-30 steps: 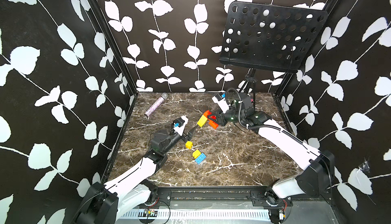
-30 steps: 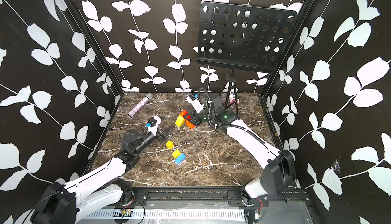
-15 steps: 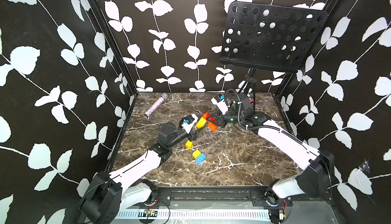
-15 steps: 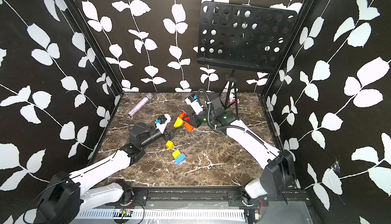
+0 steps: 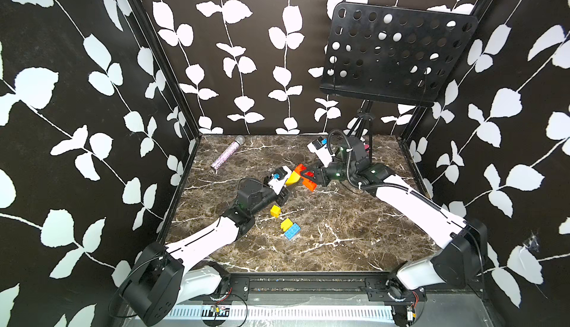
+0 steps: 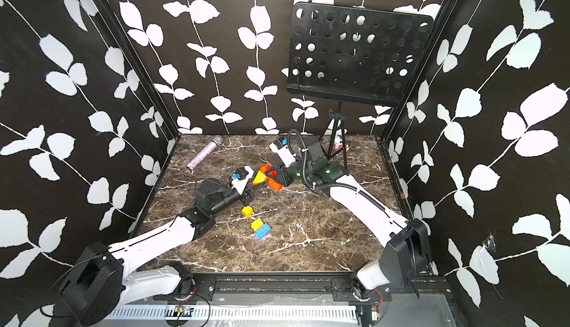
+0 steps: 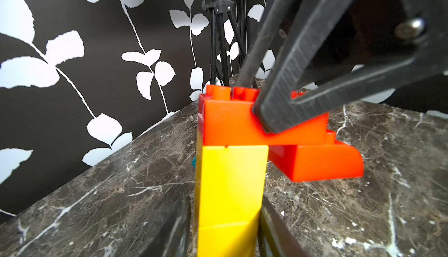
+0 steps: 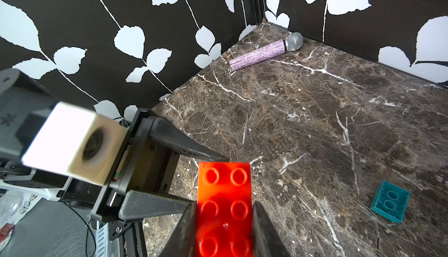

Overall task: Assemble the letter r with lego
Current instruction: Place the lego brick at the center of the board.

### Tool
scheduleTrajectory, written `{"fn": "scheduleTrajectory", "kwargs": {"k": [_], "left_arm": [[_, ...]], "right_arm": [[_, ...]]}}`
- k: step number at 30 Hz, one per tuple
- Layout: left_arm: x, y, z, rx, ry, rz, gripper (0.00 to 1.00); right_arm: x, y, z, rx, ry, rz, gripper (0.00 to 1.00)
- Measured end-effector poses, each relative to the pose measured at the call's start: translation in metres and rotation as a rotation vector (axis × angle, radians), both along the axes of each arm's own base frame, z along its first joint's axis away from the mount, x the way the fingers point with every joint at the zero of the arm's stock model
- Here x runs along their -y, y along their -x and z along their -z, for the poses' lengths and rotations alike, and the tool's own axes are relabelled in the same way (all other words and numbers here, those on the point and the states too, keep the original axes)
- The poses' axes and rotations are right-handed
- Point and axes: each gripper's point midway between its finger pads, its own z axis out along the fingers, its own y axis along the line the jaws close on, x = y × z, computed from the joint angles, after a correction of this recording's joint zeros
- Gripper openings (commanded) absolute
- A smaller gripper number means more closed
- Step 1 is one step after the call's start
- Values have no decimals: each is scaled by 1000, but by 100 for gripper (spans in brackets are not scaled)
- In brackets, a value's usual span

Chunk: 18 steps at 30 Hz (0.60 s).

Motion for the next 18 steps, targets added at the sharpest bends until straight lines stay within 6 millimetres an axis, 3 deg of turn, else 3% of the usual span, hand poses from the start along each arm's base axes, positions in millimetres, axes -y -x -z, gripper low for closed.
{"fn": "scheduleTrajectory", "kwargs": {"k": [8, 12, 18], "left_arm": [[4, -3, 0, -15, 0, 1, 28], [4, -4, 0, -29, 5, -4, 27], [-2, -9, 10, -90, -17, -52, 25]], "right_arm": [[1, -5, -1, -3, -3, 33, 28], [1, -6, -2, -1, -6, 36, 46], [3, -7, -3, 15, -10, 53, 56]]}}
